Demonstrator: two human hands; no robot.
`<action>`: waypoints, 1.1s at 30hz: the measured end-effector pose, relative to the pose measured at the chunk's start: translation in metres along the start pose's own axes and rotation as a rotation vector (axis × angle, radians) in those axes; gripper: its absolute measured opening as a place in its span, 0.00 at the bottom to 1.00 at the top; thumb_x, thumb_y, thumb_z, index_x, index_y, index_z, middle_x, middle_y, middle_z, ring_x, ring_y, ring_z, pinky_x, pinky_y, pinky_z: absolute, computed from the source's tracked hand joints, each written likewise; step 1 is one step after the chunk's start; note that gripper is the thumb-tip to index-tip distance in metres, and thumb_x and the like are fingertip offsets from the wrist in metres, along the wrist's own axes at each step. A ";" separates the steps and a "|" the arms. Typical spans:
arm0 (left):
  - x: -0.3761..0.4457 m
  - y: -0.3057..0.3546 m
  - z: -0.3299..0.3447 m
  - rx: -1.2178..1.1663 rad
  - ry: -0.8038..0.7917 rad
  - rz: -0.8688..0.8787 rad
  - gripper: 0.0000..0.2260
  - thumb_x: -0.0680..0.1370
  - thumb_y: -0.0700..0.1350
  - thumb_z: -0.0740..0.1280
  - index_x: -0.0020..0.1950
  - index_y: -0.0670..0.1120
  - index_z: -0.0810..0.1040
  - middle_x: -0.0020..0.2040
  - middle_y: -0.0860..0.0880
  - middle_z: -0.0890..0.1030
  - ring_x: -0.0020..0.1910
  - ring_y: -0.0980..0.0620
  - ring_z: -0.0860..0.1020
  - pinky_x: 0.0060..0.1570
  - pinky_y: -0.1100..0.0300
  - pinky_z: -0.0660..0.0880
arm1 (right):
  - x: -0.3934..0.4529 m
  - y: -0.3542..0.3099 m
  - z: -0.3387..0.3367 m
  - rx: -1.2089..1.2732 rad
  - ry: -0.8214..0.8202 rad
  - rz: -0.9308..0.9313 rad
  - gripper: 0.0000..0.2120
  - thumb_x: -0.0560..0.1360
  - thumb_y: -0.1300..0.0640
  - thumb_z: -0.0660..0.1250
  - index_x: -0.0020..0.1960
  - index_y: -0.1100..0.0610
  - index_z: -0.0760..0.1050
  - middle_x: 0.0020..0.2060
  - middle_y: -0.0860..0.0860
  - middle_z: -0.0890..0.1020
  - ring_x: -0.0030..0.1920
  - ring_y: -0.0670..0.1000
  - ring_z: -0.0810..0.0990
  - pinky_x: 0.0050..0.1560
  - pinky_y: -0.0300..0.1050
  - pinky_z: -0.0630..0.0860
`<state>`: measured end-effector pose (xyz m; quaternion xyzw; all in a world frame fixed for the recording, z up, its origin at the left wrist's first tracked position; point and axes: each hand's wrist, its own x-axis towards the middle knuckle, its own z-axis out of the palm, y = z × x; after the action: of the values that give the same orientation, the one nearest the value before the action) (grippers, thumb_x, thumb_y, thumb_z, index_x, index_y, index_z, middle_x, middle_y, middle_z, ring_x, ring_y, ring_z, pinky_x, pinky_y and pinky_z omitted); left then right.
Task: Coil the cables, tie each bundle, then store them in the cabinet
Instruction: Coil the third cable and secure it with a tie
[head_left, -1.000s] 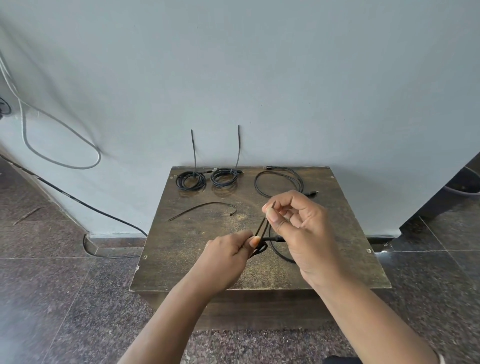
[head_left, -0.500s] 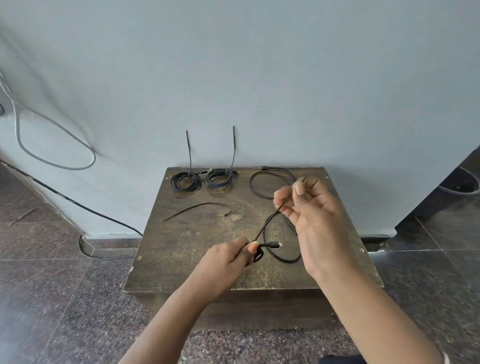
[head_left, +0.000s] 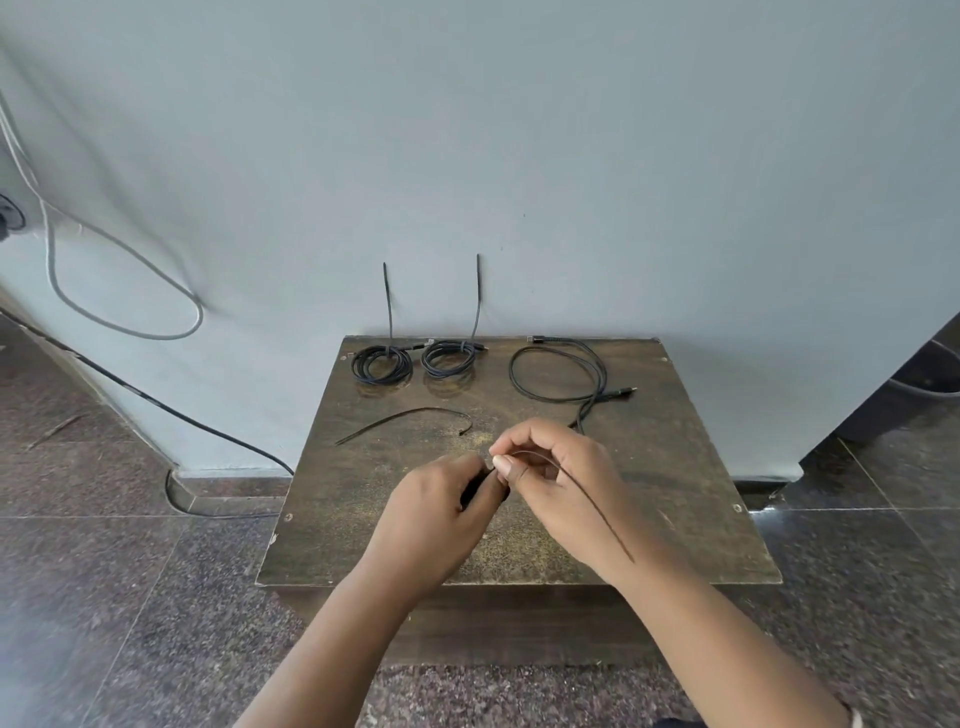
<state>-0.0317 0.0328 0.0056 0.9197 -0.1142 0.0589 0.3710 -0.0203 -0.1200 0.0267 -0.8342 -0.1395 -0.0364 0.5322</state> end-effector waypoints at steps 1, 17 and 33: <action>0.000 -0.001 0.001 0.035 0.010 0.021 0.16 0.77 0.56 0.59 0.37 0.45 0.73 0.32 0.51 0.74 0.31 0.52 0.73 0.30 0.56 0.67 | 0.001 0.001 0.001 0.007 0.004 0.015 0.04 0.73 0.63 0.71 0.46 0.55 0.81 0.37 0.46 0.84 0.40 0.40 0.82 0.42 0.34 0.77; 0.006 0.000 -0.007 -0.339 0.026 -0.148 0.09 0.71 0.44 0.74 0.46 0.58 0.81 0.39 0.58 0.84 0.41 0.65 0.80 0.41 0.74 0.73 | 0.005 0.011 -0.004 -0.020 0.034 0.023 0.05 0.72 0.60 0.73 0.44 0.51 0.81 0.35 0.46 0.84 0.37 0.39 0.82 0.39 0.31 0.75; 0.006 0.003 -0.010 -0.103 -0.063 0.007 0.05 0.71 0.45 0.74 0.39 0.48 0.78 0.37 0.54 0.80 0.35 0.59 0.77 0.35 0.64 0.71 | -0.001 0.001 -0.003 -0.414 0.081 -0.087 0.04 0.72 0.62 0.71 0.41 0.54 0.79 0.35 0.46 0.83 0.38 0.49 0.82 0.37 0.50 0.78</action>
<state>-0.0266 0.0369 0.0159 0.9004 -0.1317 0.0250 0.4138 -0.0211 -0.1234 0.0272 -0.9168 -0.1434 -0.1207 0.3528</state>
